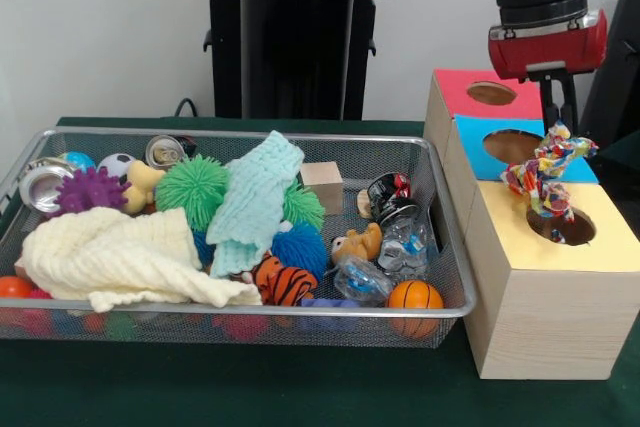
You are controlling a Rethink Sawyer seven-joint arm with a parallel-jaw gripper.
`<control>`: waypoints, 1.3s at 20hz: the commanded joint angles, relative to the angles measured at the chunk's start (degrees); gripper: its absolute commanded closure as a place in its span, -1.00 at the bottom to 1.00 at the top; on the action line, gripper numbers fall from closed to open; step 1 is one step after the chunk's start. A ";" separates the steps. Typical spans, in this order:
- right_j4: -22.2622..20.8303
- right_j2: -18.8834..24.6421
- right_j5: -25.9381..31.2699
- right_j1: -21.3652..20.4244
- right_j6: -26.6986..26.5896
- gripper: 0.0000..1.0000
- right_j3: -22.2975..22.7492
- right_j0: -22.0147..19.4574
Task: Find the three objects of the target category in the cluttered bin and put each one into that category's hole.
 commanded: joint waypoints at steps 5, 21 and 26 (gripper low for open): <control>-2.36 -3.01 -10.68 3.87 5.31 1.00 -3.13 -1.00; -0.09 -7.14 -22.31 7.14 4.90 1.00 -8.63 2.07; -1.13 -8.37 -25.09 11.10 4.76 1.00 -9.07 2.74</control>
